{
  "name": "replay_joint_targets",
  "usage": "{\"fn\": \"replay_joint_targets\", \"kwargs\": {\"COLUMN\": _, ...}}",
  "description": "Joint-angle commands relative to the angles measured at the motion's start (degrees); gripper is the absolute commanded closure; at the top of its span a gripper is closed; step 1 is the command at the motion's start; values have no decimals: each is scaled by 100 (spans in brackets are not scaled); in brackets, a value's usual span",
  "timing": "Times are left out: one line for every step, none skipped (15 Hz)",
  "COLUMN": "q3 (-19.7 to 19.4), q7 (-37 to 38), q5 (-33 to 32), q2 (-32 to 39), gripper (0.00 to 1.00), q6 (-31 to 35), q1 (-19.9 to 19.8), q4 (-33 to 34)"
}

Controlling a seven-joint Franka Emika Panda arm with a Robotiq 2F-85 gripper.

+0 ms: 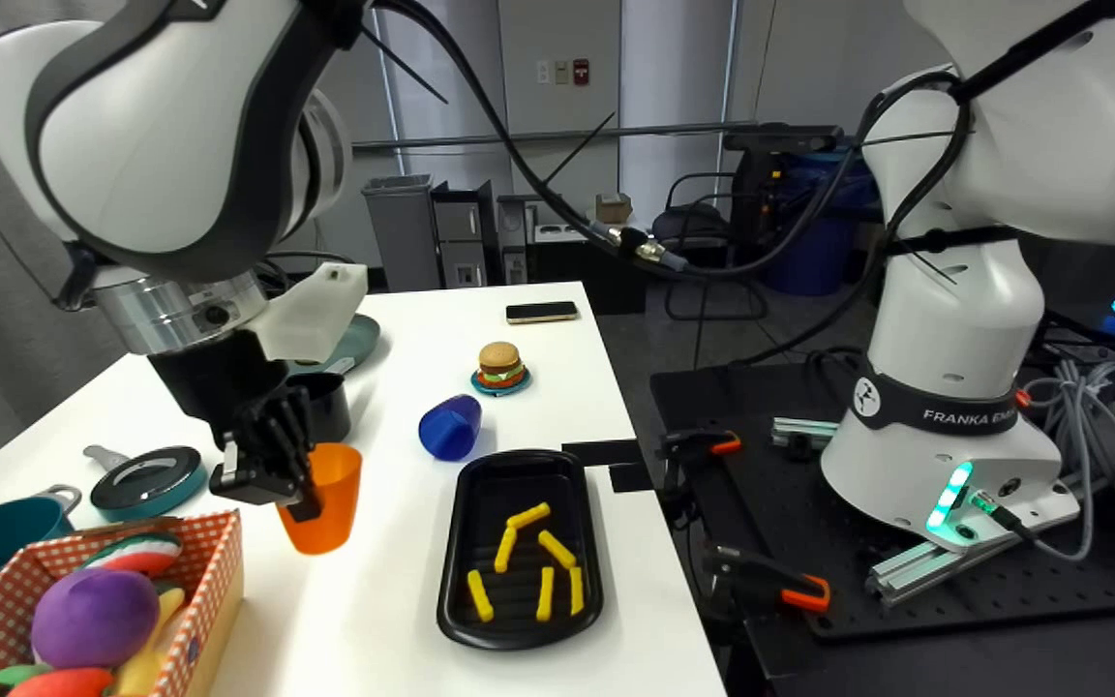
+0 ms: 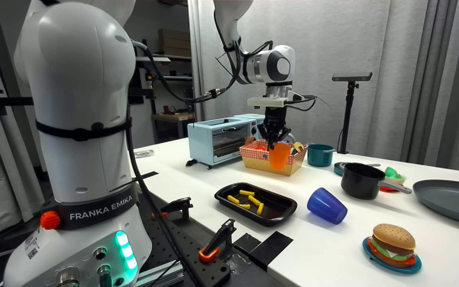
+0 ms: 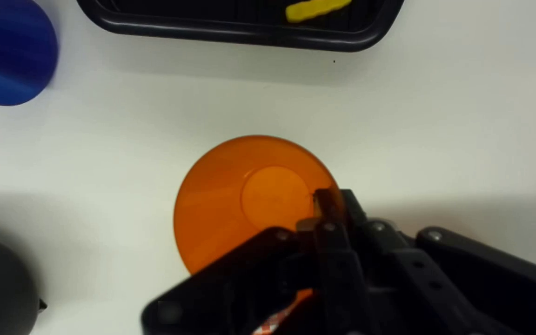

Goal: Pour the fries out of the orange cup onto the oven tray

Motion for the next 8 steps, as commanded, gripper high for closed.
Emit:
{"fn": "replay_joint_targets", "kwargs": {"q3": 2, "q7": 61, "q5": -69, "q2": 240, "gripper": 99, "q6": 101, "q1": -65, "q4": 244}}
{"fn": "replay_joint_targets", "kwargs": {"q3": 2, "q7": 56, "q5": -66, "q2": 286, "gripper": 99, "q6": 102, "q1": -73, "q4": 286}}
{"fn": "replay_joint_targets", "kwargs": {"q3": 1, "q7": 51, "q5": -64, "q2": 336, "gripper": 99, "q6": 107, "q1": -81, "q4": 328}}
{"fn": "replay_joint_targets", "kwargs": {"q3": -2, "q7": 52, "q5": -67, "q2": 384, "gripper": 99, "q6": 110, "q1": -85, "q4": 375}}
{"fn": "replay_joint_targets", "kwargs": {"q3": -3, "q7": 48, "q5": -65, "q2": 436, "gripper": 99, "q6": 109, "q1": -91, "q4": 422}}
{"fn": "replay_joint_targets", "kwargs": {"q3": -7, "q7": 51, "q5": -66, "q2": 485, "gripper": 99, "q6": 111, "q1": -95, "q4": 466}}
{"fn": "replay_joint_targets", "kwargs": {"q3": -8, "q7": 52, "q5": -66, "q2": 526, "gripper": 99, "q6": 112, "q1": -98, "q4": 501}}
{"fn": "replay_joint_targets", "kwargs": {"q3": -10, "q7": 53, "q5": -65, "q2": 570, "gripper": 99, "q6": 113, "q1": -102, "q4": 538}}
